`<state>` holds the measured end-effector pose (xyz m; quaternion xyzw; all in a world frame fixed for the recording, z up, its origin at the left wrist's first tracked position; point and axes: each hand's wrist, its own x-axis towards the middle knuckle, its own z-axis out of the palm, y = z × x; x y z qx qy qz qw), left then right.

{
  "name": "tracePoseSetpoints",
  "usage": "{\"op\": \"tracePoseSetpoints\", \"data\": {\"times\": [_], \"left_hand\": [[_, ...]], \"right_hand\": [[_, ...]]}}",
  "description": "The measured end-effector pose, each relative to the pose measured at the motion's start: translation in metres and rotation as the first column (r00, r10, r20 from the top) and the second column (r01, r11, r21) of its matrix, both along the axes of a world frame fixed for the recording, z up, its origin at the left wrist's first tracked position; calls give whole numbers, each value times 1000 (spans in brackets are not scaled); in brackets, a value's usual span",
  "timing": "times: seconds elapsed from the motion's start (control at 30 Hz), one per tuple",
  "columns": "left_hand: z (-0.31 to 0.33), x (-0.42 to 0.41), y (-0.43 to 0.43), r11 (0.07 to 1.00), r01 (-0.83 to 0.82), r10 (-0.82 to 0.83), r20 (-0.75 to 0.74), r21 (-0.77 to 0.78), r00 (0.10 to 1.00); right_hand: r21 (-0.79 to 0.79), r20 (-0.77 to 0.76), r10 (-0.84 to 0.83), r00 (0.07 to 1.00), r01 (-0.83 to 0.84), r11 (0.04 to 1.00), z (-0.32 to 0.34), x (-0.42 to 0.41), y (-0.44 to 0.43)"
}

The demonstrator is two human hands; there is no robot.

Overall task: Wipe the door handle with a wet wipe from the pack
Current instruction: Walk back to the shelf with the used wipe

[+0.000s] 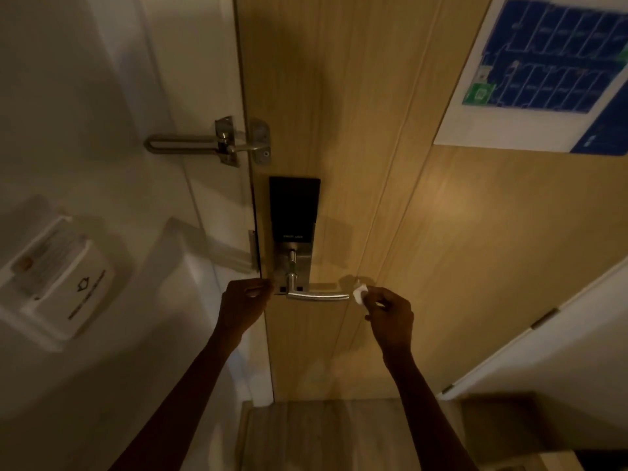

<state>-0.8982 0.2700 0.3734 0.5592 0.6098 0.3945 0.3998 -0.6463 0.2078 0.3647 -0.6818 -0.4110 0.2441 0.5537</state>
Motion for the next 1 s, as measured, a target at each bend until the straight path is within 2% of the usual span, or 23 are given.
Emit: {"op": "tracePoseSetpoints", "data": {"times": [0.1,0.17,0.23,0.4,0.5,0.6,0.7,0.83,1.0], "left_hand": [[7,15,-18,983,-85,106,-125,161,986],[16,34,-29,955,-58,112,-172,292,979],[26,61,-40,938,-6,83,-209,348,974],[29,156,-84,927,225,-151,-251,301,956],[14,226,-122,865,414,-305,-356,285,883],[-6,295,-166,822,532,-446,-355,201,822],[-33,361,-200,749,656,-569,-415,96,710],[-61,445,-241,562,827,-673,-600,-32,434],[-82,534,-294,358,903,-784,-602,-238,152]], "right_hand": [[-1,-27,-31,999,31,1000,2,17,-13],[5,-57,-57,997,58,998,3,33,-25],[4,-70,-89,994,90,996,5,53,-40],[5,-47,-181,982,181,983,6,124,-103],[-51,-69,-278,958,275,960,-3,180,-154],[-130,-95,-392,915,379,916,-17,240,-217],[-218,-24,-518,855,501,837,-37,297,-279],[-334,54,-625,779,604,724,-61,355,-359],[-419,192,-704,683,706,570,-85,399,-439]]}}
